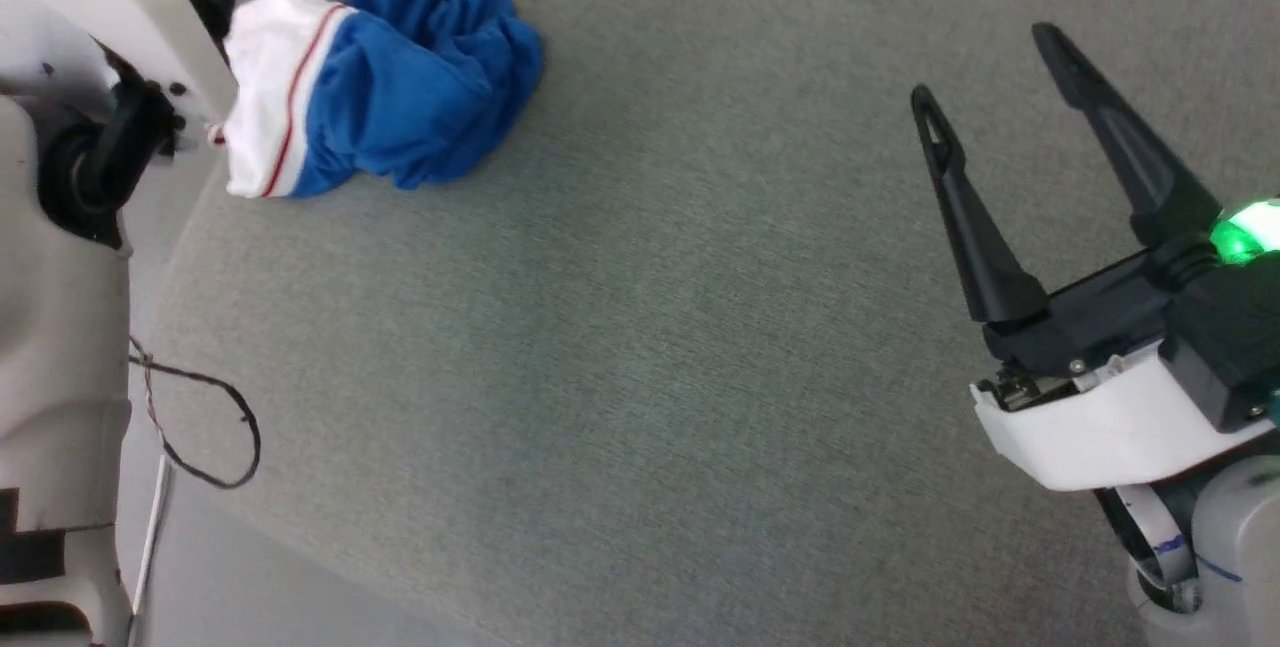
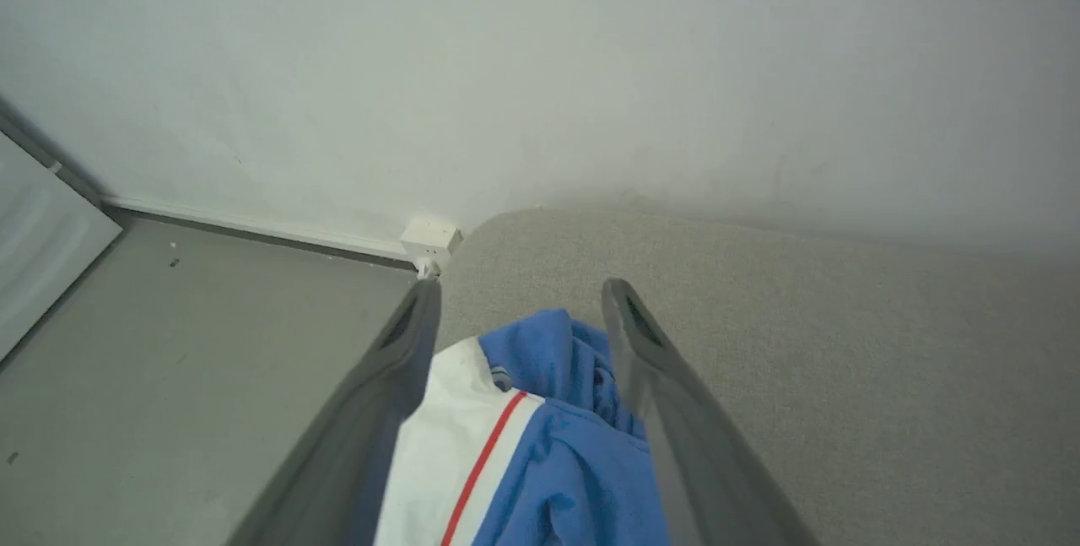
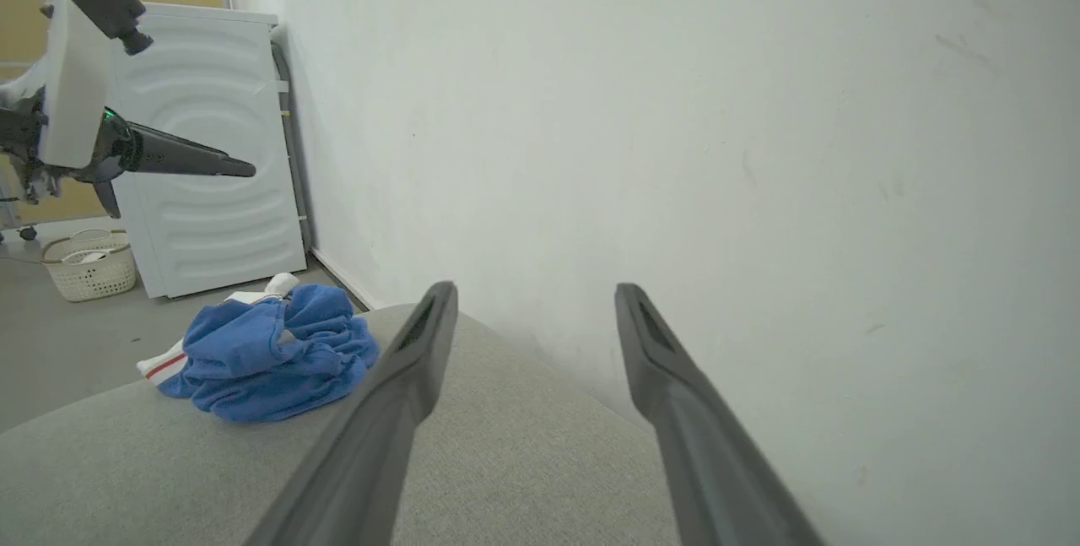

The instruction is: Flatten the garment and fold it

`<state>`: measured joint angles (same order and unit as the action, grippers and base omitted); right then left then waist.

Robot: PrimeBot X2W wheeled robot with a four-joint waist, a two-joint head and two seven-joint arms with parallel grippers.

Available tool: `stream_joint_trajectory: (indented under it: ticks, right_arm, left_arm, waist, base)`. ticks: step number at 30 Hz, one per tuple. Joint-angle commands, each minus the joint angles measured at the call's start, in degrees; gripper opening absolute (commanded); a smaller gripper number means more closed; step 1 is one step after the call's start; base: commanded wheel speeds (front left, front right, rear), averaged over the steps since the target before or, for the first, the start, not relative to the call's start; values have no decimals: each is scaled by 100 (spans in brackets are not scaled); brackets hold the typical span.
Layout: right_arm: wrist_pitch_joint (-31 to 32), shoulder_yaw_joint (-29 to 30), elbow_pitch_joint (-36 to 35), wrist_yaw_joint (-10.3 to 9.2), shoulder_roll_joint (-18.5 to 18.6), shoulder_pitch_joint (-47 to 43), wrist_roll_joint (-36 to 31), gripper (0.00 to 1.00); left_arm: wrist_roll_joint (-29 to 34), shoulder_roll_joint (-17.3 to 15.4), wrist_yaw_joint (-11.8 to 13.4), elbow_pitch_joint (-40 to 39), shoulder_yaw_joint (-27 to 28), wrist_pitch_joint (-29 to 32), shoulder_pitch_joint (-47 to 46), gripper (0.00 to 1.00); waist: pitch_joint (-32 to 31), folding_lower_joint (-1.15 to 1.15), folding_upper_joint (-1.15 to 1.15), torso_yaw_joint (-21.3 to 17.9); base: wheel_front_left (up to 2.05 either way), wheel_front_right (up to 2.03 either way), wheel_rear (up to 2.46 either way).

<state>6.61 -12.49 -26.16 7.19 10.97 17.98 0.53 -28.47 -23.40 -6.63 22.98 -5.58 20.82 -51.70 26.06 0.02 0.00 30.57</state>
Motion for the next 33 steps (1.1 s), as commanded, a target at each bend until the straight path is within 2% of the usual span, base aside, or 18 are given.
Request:
stream_joint_trajectory:
  ticks: [1, 12, 13, 14, 15, 22, 33]
  right_arm:
    - [52, -8, -73, 30, 72, 138, 12, 100]
    - [208, 178, -249, 30, 245, 251, -34, 100]
    - [207, 209, -265, 30, 255, 238, -41, 100]
    - [207, 209, -265, 30, 255, 238, -41, 100]
    - [205, 230, -276, 30, 265, 227, -43, 100]
    - [113, 271, -213, 30, 224, 211, -14, 100]
    - [-621, 269, 506, 30, -281, -49, 171, 100]
  left_arm:
    - [-43, -37, -46, 152, -77, 143, -56, 100]
    - [-509, 125, 125, 1389, -94, 1194, -12, 100]
    - [-502, 129, 121, 1442, -121, 1212, -5, 45]
    - [-502, 129, 121, 1442, -121, 1212, -5, 45]
    - [-518, 138, 111, 1505, -138, 1242, 0, 0]
    - [-538, 60, 111, 1724, -111, 1061, -108, 0]
    - [-439, -541, 138, 1359, 66, 687, -325, 0]
  waist:
    - [715, -2, 0, -473]
    - [1310, -2, 0, -799]
    - [1324, -2, 0, -809]
    - [1324, -2, 0, -809]
    - [1332, -2, 0, -818]
    - [1187, -2, 0, -859]
    - [142, -2, 0, -1142]
  base:
    - [0, 0, 0]
    - [0, 0, 0]
    - [0, 0, 0]
    - [0, 0, 0]
    - [0, 0, 0]
    - [0, 0, 0]
    - [0, 0, 0]
